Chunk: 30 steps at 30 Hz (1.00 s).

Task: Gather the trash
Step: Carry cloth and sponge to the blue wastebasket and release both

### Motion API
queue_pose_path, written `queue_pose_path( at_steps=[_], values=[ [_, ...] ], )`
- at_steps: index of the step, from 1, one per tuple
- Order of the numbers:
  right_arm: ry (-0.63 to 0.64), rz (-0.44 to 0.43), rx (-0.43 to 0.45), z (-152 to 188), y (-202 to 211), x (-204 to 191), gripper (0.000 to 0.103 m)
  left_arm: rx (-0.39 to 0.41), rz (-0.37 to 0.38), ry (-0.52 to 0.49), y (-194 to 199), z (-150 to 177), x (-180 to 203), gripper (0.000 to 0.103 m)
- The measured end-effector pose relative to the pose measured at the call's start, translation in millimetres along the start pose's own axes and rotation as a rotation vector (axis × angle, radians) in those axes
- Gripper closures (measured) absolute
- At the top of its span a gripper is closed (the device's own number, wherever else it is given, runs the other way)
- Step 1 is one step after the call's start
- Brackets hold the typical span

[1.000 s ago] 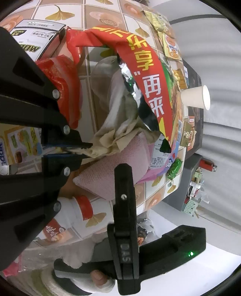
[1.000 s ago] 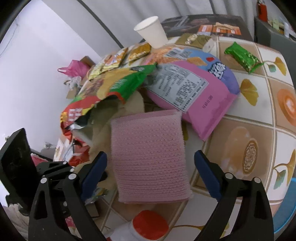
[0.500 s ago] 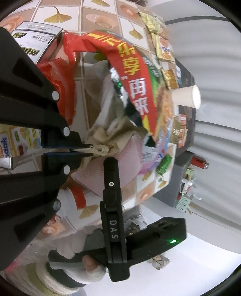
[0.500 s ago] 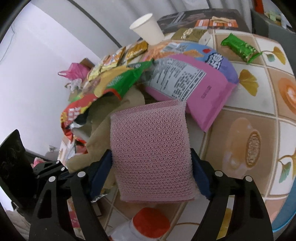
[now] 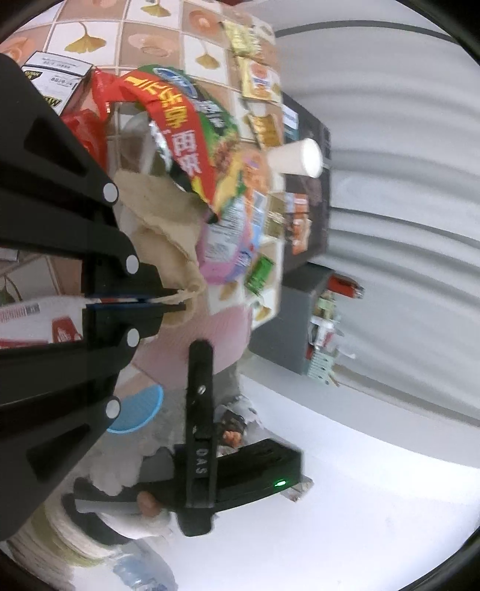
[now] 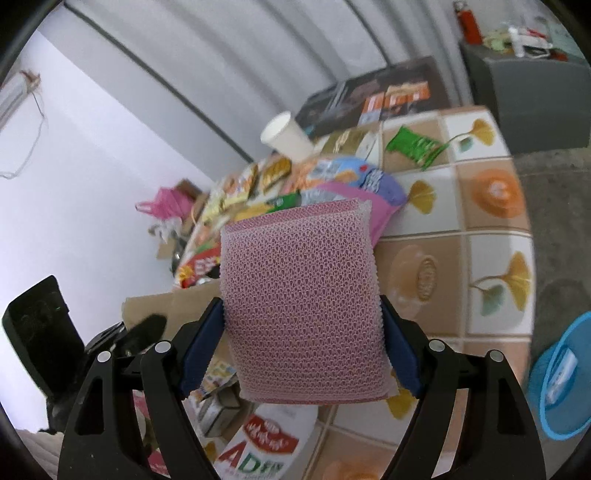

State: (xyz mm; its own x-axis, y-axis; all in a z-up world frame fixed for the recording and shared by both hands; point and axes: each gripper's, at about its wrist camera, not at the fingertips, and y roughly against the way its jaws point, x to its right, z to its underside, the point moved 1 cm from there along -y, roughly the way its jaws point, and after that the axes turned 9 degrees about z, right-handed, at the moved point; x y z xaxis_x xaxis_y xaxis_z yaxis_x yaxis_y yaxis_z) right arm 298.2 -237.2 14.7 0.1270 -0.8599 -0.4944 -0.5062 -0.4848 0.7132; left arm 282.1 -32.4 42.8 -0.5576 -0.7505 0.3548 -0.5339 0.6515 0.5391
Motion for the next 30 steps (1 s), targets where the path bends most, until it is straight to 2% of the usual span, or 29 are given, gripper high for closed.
queue_pose_path(
  at_steps=[6, 10, 15, 19, 23, 28, 30],
  values=[
    [-0.075, -0.021, 0.102, 13, 50, 25, 0.027, 0.071, 0.035, -0.05, 20, -25, 32, 0.102],
    [-0.159, -0.064, 0.157, 25, 83, 51, 0.027, 0.079, 0.079, -0.079, 21, -44, 58, 0.102],
    [-0.255, -0.024, 0.232, 43, 125, 92, 0.027, 0.07, 0.168, -0.122, 8, -65, 99, 0.102],
    [-0.357, 0.026, 0.287, 65, 159, 135, 0.027, 0.021, 0.256, -0.153, -19, -74, 137, 0.102],
    [-0.475, 0.077, 0.313, 91, 182, 178, 0.027, -0.063, 0.344, -0.191, -62, -73, 182, 0.102],
    [-0.591, 0.161, 0.309, 122, 192, 223, 0.027, -0.198, 0.455, -0.222, -127, -60, 235, 0.102],
    [-0.649, 0.188, 0.3, 133, 192, 244, 0.027, -0.258, 0.475, -0.233, -152, -52, 250, 0.102]
  ],
)
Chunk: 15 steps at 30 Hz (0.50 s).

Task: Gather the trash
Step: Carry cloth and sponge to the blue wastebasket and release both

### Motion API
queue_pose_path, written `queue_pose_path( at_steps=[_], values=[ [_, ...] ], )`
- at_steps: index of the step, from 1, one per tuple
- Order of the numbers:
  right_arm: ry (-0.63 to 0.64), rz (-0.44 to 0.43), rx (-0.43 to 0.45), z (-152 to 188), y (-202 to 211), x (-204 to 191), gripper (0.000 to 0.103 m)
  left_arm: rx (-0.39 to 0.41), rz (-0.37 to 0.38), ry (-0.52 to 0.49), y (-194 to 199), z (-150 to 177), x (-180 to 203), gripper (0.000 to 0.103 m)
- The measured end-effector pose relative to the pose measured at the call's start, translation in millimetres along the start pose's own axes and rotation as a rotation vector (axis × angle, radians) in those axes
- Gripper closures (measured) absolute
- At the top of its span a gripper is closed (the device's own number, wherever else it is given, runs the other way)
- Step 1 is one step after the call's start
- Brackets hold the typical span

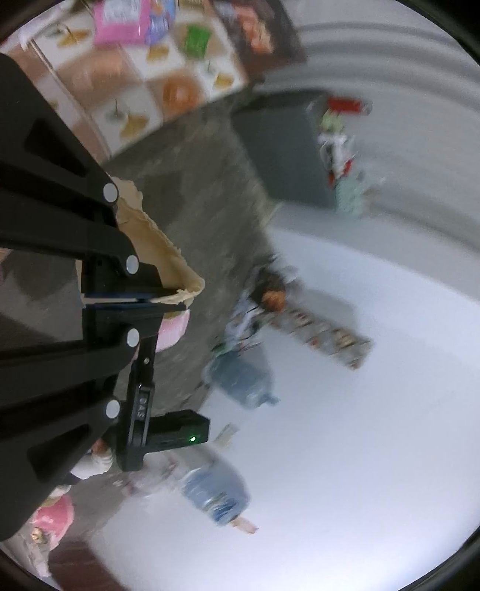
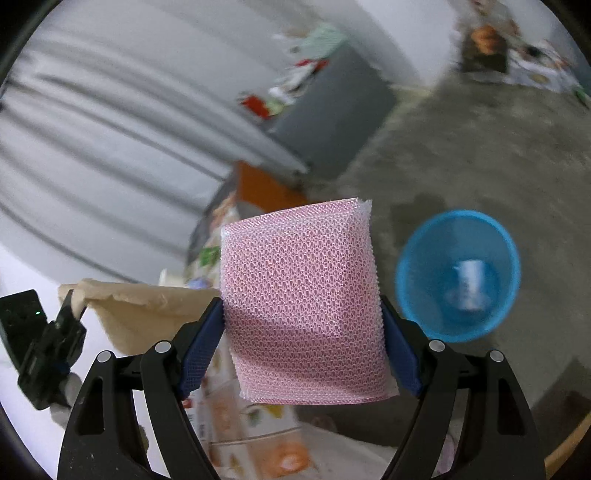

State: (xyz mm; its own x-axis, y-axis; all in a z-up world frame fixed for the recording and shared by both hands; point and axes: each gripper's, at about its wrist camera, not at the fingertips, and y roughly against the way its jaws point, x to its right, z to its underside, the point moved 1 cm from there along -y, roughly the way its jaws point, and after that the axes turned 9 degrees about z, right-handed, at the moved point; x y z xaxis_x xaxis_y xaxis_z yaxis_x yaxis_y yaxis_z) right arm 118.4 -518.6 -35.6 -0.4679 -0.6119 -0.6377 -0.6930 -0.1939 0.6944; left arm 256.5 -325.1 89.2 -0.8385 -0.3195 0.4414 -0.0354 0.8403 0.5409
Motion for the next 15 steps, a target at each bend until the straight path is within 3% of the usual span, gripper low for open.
queue_pose_path(
  at_steps=[5, 10, 15],
  values=[
    [-0.097, 0.061, -0.018, -6, -20, 43, 0.027, -0.17, 0.025, 0.014, -87, 7, -9, 0.102],
    [-0.179, 0.146, -0.051, -13, -49, 84, 0.027, -0.346, -0.044, 0.021, -181, 33, -29, 0.102],
    [-0.216, 0.197, -0.077, -24, -81, 107, 0.027, -0.447, -0.078, 0.028, -239, 54, -47, 0.102]
  ],
)
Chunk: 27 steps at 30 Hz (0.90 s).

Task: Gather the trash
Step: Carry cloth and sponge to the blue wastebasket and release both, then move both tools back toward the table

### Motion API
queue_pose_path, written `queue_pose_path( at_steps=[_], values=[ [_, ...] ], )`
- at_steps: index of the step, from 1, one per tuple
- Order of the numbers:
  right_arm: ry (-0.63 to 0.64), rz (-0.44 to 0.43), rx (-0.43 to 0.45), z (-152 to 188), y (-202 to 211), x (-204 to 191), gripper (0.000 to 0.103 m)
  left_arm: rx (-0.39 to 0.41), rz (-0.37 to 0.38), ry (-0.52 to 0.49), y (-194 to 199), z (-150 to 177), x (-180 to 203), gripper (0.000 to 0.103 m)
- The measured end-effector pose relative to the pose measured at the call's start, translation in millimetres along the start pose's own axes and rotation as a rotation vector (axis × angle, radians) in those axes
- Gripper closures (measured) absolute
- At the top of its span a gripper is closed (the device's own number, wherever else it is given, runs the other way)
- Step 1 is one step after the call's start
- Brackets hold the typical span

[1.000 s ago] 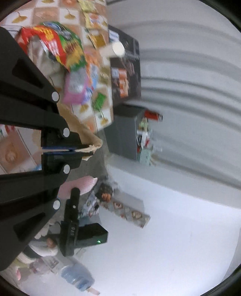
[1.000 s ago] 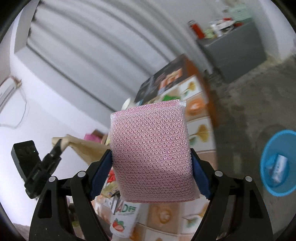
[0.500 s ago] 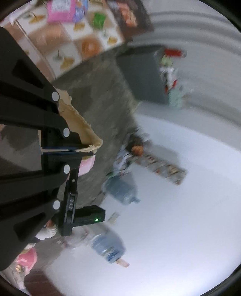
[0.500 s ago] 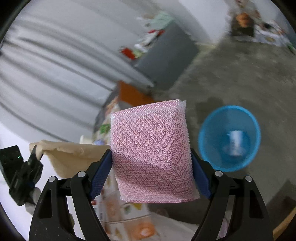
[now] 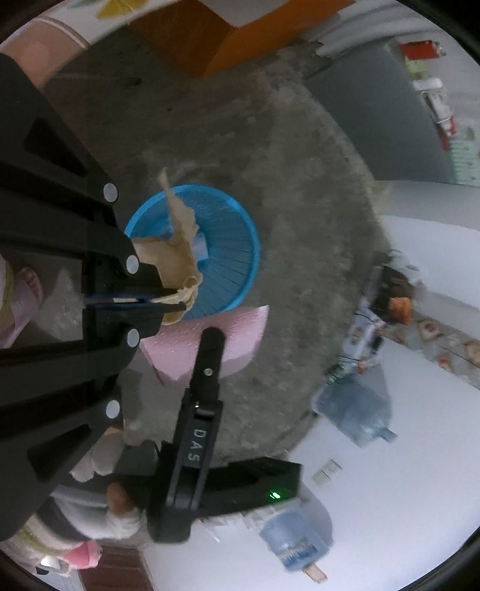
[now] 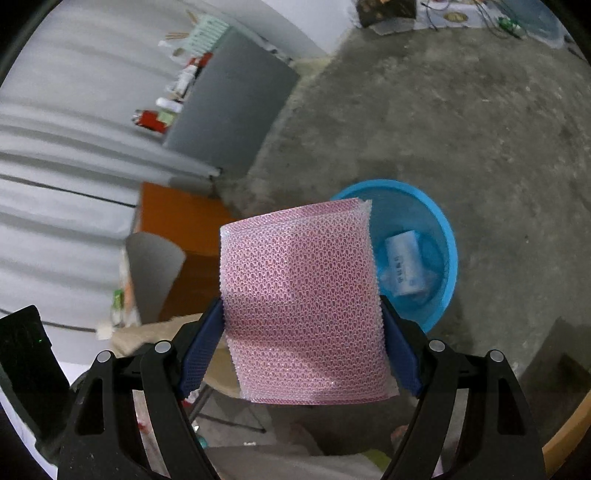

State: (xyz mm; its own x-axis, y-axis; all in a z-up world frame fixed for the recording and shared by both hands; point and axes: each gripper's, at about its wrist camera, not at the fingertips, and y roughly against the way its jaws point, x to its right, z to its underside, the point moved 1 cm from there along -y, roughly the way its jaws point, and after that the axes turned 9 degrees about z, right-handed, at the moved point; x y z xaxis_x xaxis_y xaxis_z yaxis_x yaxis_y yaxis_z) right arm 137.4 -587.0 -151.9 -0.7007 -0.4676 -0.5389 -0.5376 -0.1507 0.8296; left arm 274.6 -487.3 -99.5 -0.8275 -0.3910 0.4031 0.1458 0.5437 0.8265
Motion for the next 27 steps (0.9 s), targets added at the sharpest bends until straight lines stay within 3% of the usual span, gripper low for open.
queue_pose_path(
  at_steps=[5, 8, 12, 20, 27],
  values=[
    [-0.01, 0.05, -0.01, -14, -31, 8, 0.023, -0.046, -0.055, -0.004, -40, -3, -11, 0.098],
    [-0.003, 0.091, -0.019, -22, -54, 14, 0.017, -0.06, -0.109, 0.005, -56, -5, -20, 0.062],
    [0.018, 0.187, -0.043, -22, -79, 23, 0.017, -0.042, -0.156, 0.019, -54, -6, -30, 0.058],
    [0.016, 0.182, 0.005, 0, -54, 32, 0.017, 0.049, -0.177, 0.015, -2, -6, -32, 0.054],
    [0.082, 0.151, 0.091, 33, -2, 28, 0.017, 0.169, -0.169, 0.003, 90, 16, -10, 0.047]
  ],
)
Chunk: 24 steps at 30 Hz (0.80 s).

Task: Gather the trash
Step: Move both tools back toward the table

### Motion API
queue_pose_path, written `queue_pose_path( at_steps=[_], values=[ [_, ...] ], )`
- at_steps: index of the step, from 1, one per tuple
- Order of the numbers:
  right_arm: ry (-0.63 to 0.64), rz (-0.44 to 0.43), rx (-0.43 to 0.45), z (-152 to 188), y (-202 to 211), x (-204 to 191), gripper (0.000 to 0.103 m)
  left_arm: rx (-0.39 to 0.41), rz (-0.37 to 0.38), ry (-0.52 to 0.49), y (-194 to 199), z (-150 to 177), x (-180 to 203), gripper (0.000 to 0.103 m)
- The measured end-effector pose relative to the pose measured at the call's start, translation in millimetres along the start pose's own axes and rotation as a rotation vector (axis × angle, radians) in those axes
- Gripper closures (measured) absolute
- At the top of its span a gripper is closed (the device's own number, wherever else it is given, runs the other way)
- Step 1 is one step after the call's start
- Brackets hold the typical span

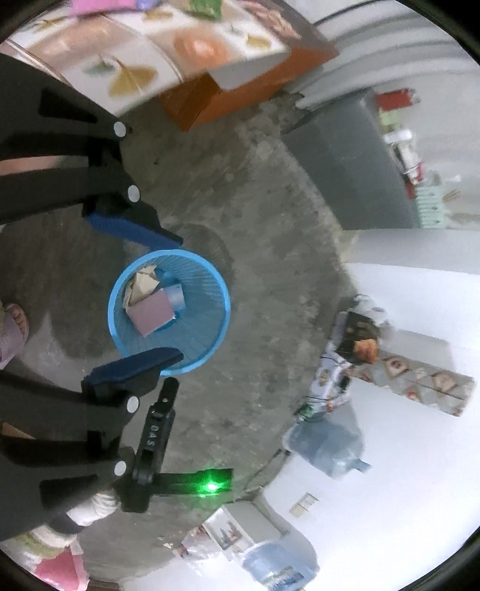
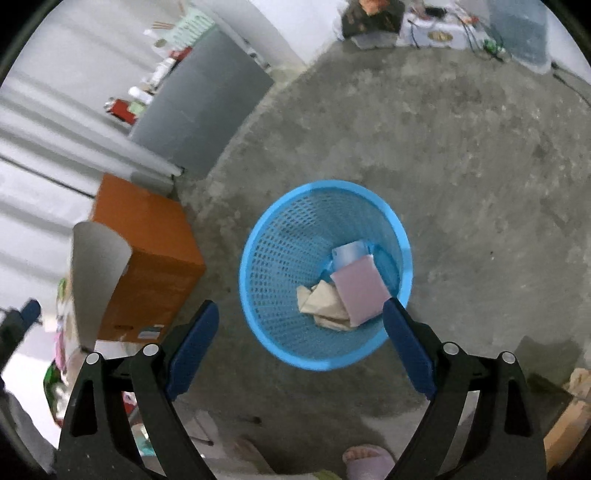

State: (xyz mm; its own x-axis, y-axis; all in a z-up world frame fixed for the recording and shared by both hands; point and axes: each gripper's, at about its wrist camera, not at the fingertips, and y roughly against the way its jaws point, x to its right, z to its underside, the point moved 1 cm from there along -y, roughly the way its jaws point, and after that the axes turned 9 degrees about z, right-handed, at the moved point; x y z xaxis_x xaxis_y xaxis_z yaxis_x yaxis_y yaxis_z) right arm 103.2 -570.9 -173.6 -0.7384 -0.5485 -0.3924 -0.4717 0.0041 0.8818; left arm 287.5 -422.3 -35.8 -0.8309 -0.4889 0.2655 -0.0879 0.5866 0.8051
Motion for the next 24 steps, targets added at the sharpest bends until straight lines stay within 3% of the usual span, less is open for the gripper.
queue_pose_path(
  at_steps=[5, 11, 17, 24],
  values=[
    [0.089, -0.045, 0.02, 16, 33, -13, 0.017, 0.103, -0.019, 0.02, 77, 29, 4, 0.041],
    [0.233, -0.099, 0.068, 24, 81, -56, 0.017, 0.261, -0.083, 0.078, 165, 79, -12, 0.038],
    [0.419, -0.2, 0.116, 44, 121, -129, 0.017, 0.393, -0.217, 0.168, 240, 151, -51, 0.037],
    [0.678, -0.332, 0.154, 89, 151, -240, 0.017, 0.456, -0.4, 0.314, 300, 239, -109, 0.037]
  ],
)
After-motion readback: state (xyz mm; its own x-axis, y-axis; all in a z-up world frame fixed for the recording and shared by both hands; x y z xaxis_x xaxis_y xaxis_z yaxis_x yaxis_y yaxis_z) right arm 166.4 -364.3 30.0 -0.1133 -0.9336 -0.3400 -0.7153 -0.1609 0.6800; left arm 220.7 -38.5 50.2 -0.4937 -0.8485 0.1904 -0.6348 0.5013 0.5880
